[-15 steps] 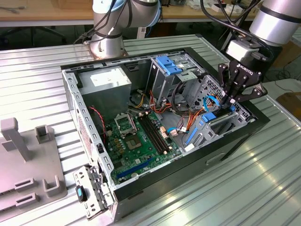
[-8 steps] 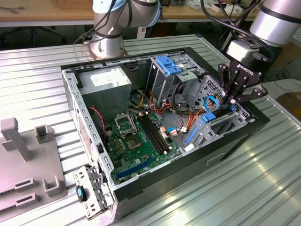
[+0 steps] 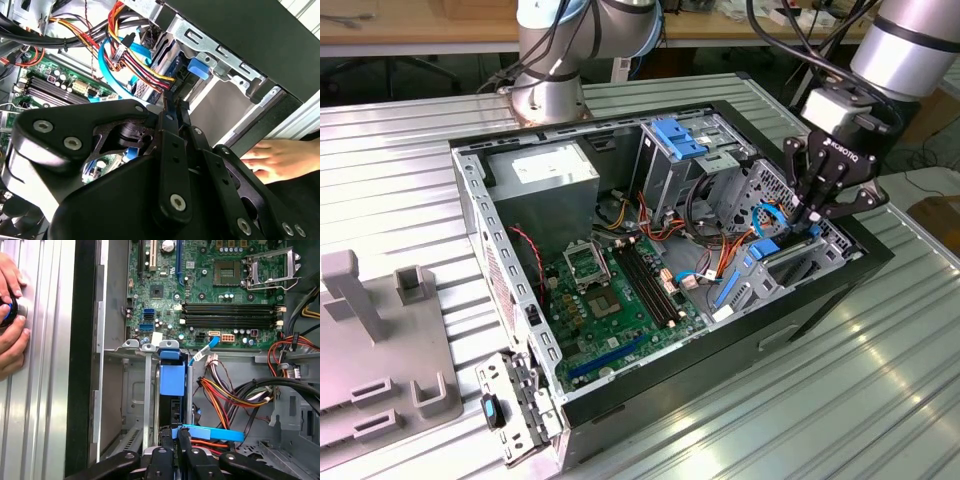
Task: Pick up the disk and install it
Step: 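Insert the second disk wire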
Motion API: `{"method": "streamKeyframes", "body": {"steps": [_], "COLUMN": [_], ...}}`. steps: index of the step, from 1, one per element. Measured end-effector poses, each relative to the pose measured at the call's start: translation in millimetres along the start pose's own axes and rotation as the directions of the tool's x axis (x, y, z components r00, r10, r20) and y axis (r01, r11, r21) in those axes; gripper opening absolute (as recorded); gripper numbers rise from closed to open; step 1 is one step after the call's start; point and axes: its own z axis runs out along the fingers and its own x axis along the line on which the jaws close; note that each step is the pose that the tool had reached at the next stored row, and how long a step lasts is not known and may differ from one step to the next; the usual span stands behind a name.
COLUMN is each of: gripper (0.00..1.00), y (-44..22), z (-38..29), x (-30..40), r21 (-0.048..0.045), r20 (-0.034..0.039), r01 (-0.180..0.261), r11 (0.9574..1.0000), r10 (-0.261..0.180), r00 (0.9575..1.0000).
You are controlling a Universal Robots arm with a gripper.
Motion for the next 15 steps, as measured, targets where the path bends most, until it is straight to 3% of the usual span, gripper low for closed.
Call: {"method": "streamKeyframes", "body": {"steps": [7, 10, 14, 15], "gripper": [0.16, 0.16, 0.16, 0.16], "y": [-0.2, -0.2, -0.1, 0.1], "z": [1.3, 1.4, 1.6, 1.9], "x": [-2.7, -2.7, -0.4, 2.1], "r21": [-0.0001, 0.0013, 0.0019, 0.0024], "r20": [0.0037, 0.0267, 0.0399, 0.0549], "r01": [-0.003, -0.002, -0.002, -0.001], "r11": [1.0, 1.0, 1.0, 1.0], "r10": [0.003, 0.002, 0.002, 0.001], "r00": [1.0, 0.9996, 0.9992, 0.9985]}}
